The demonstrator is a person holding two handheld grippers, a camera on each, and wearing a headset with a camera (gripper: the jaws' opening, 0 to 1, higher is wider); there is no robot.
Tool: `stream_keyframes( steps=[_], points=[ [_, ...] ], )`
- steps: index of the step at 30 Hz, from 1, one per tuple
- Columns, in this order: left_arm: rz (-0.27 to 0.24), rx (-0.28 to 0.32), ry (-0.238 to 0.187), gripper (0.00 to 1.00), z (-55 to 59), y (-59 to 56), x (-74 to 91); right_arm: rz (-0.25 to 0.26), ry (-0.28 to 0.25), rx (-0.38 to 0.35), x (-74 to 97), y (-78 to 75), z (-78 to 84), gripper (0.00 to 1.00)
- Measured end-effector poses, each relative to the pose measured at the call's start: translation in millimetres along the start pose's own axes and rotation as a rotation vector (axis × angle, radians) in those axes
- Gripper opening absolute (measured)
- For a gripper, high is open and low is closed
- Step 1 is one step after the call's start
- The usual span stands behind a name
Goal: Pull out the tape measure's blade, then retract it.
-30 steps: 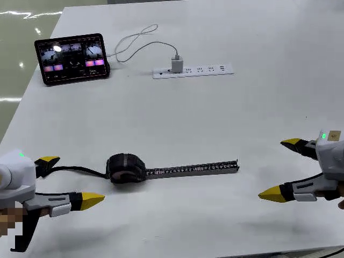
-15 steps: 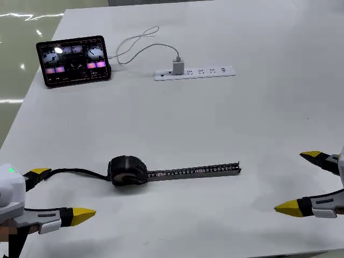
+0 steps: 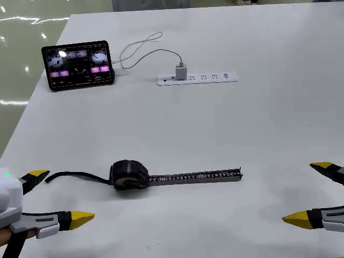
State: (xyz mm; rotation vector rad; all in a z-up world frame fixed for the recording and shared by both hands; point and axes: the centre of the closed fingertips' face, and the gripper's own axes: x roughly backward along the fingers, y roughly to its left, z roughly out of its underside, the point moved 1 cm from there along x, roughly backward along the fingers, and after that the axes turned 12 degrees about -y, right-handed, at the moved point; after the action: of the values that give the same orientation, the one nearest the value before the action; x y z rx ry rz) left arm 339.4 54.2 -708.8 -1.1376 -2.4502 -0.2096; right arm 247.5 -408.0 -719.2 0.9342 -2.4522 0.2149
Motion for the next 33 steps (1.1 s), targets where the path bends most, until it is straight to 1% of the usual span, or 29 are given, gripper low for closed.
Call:
stream_keyframes(
  steps=[3, 5, 7, 9, 12, 15, 17, 19, 23, 26, 28, 30, 33],
  points=[
    [0.013, -0.006, 0.018, 0.99, 4.9, -4.3, 0.1, 0.000, 0.004, 0.004, 0.7, -0.2, 0.4, 0.99],
    [0.021, -0.016, 0.020, 0.99, 6.2, -7.7, 0.0, 0.005, 0.005, 0.010, 1.8, -1.1, 0.5, 0.99],
    [0.013, -0.016, 0.016, 0.99, 5.7, -6.2, 0.4, 0.006, 0.004, 0.006, 3.0, -0.9, 1.3, 0.99],
    [0.005, -0.002, 0.002, 0.99, 3.7, -5.2, 1.0, 0.008, 0.012, 0.009, 5.1, -1.7, 4.2, 0.99],
    [0.003, -0.004, 0.009, 0.99, 5.3, -5.2, 1.0, 0.016, 0.008, 0.009, 8.8, -4.3, 5.7, 0.99],
    [0.004, -0.004, 0.010, 0.99, 5.1, -6.0, 1.0, 0.033, -0.021, -0.010, 12.0, -6.7, 0.5, 0.99],
    [0.004, -0.001, 0.003, 0.99, 3.4, -6.7, 0.8, 0.040, -0.027, -0.006, 11.8, -7.9, 0.0, 0.99],
    [-0.001, -0.002, -0.007, 0.99, 1.3, -6.7, 0.3, 0.038, -0.023, -0.007, 11.3, -6.4, 0.7, 0.99],
    [-0.015, 0.003, -0.011, 0.99, 0.8, -4.8, 0.8, 0.032, -0.007, 0.001, 12.2, -4.0, 3.8, 0.99],
    [-0.031, 0.023, -0.019, 0.99, 0.7, -2.1, 2.2, 0.030, 0.004, 0.003, 14.1, -3.0, 5.5, 0.99],
    [-0.042, 0.020, -0.019, 0.99, 1.7, -0.6, 2.8, 0.031, 0.011, 0.012, 15.1, -2.9, 6.6, 0.99],
    [-0.040, 0.029, -0.019, 0.99, 2.5, -1.7, 2.7, 0.031, 0.012, 0.009, 15.6, -2.5, 6.8, 0.99],
    [-0.046, 0.037, -0.010, 0.99, 5.3, -1.6, 1.9, 0.030, 0.022, 0.018, 15.3, -2.3, 7.1, 0.99]
  ],
)
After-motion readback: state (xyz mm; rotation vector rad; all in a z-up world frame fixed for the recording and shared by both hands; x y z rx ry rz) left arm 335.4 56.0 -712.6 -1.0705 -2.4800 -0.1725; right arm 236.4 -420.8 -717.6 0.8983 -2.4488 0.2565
